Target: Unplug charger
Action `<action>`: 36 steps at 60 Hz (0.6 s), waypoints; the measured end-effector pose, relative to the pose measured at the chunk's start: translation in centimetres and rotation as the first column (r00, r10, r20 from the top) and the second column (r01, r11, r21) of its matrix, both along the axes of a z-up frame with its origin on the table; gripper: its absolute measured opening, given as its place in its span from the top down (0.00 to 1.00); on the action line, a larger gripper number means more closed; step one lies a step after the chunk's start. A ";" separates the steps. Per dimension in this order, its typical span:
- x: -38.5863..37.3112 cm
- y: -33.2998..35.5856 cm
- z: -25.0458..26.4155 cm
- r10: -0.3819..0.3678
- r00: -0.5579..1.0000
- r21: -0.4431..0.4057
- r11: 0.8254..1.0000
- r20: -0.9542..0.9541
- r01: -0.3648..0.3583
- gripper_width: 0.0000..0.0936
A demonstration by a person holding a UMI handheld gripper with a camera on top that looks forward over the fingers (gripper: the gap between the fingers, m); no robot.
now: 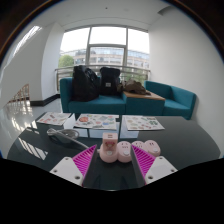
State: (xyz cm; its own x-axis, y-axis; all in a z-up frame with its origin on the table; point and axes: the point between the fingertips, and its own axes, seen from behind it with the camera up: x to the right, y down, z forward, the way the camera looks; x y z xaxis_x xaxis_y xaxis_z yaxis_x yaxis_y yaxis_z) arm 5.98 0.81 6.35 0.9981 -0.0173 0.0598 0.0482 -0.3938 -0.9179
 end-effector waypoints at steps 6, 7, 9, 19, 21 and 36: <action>0.0 4.6 -1.0 -0.010 1.000 -0.009 1.000 0.005 0.010 0.37; -0.2 5.0 -1.3 -0.009 1.000 -0.015 1.000 0.003 0.009 0.38; -0.3 6.0 -2.2 -0.012 1.000 -0.029 1.000 -0.002 0.012 0.39; -0.6 7.5 -3.2 -0.015 1.000 -0.028 0.999 -0.003 0.015 0.68; -0.6 7.6 -3.2 -0.023 0.999 -0.027 0.999 -0.038 0.022 0.71; -0.5 8.1 -1.3 -0.044 0.997 -0.038 0.998 -0.063 0.042 0.84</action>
State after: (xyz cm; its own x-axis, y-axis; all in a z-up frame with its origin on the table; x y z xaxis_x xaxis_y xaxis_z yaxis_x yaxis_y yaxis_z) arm 5.49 8.91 5.10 0.9983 -0.0591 -0.0021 -0.0272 -0.4281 -0.9033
